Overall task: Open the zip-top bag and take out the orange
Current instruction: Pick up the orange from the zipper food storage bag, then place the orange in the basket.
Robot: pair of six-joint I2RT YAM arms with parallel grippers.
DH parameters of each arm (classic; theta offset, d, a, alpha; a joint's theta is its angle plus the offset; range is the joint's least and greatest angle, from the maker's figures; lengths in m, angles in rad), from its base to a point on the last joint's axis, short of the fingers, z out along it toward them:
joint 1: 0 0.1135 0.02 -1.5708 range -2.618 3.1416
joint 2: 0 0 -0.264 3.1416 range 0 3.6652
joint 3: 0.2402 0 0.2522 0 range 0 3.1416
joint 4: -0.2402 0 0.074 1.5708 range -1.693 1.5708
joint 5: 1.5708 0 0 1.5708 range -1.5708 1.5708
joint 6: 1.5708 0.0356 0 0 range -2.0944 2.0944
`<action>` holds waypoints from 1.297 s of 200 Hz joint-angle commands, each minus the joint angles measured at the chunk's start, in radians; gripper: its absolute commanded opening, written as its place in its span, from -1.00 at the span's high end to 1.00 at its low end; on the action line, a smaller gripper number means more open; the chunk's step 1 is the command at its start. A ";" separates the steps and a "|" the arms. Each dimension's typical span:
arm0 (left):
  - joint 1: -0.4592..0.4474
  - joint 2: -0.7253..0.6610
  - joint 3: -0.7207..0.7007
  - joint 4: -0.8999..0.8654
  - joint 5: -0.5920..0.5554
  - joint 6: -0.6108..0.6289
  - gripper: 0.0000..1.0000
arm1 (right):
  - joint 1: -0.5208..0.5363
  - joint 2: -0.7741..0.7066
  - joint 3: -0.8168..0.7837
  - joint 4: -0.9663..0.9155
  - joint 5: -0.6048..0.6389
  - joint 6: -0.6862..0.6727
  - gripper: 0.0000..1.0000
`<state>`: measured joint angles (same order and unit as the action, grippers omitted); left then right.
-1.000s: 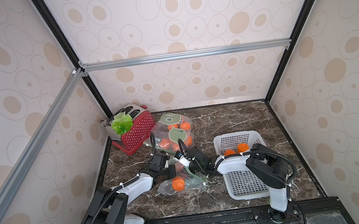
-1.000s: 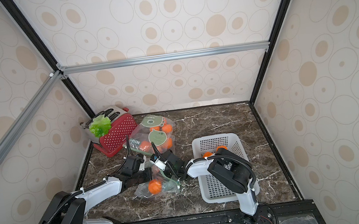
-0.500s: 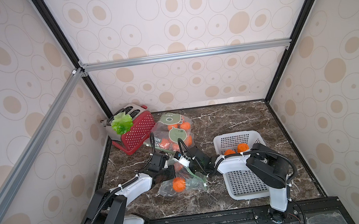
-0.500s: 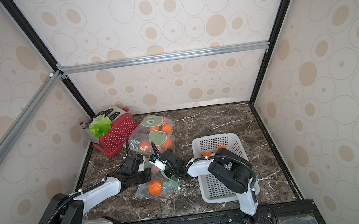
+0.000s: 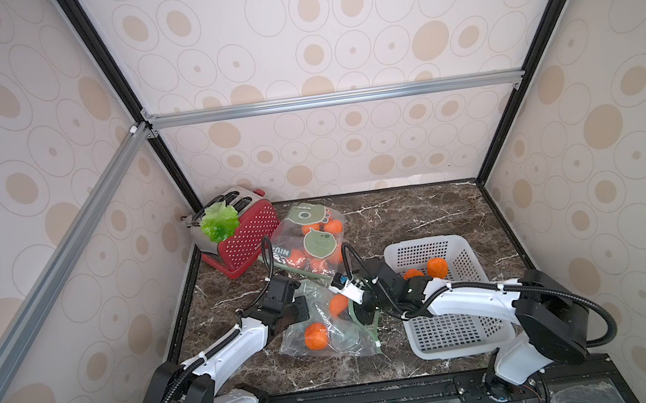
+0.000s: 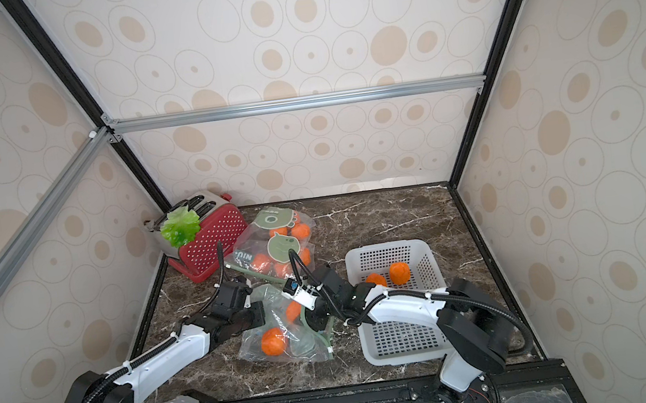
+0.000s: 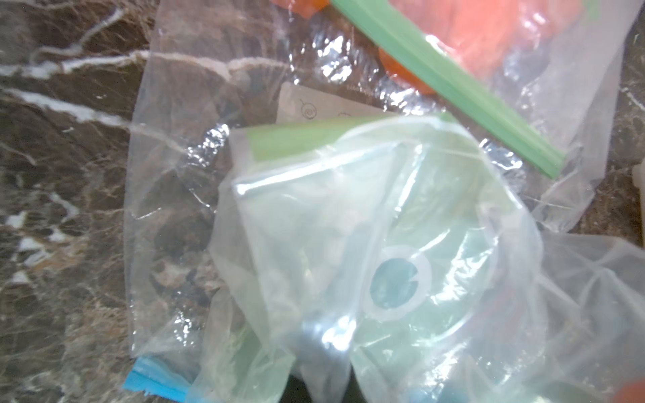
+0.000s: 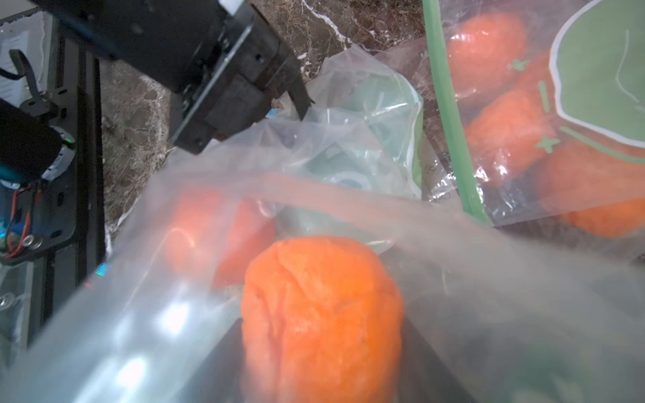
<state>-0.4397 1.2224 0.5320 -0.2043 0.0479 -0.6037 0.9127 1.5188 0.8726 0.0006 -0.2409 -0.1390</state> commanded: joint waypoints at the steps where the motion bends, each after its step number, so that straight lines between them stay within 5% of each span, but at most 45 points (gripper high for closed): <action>1: -0.002 -0.018 0.011 -0.040 -0.041 0.023 1.00 | -0.011 -0.090 -0.034 -0.102 -0.024 -0.040 0.00; 108: -0.003 -0.068 -0.021 -0.003 -0.068 0.025 1.00 | -0.037 -0.498 -0.001 -0.520 0.296 0.060 -0.02; 145: -0.003 -0.077 -0.024 -0.005 -0.065 0.027 1.00 | -0.155 -0.615 -0.012 -0.578 0.363 0.116 -0.01; 193: -0.003 -0.110 -0.033 -0.010 -0.068 0.025 1.00 | -0.394 -0.627 -0.065 -0.609 0.449 0.247 0.02; 259: -0.003 -0.142 -0.041 -0.020 -0.067 0.027 1.00 | -0.425 -0.479 -0.058 -0.664 0.578 0.374 0.06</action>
<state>-0.4397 1.0985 0.4942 -0.2092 -0.0029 -0.5877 0.4915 0.9874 0.8185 -0.6048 0.2562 0.1478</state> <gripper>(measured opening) 0.043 0.582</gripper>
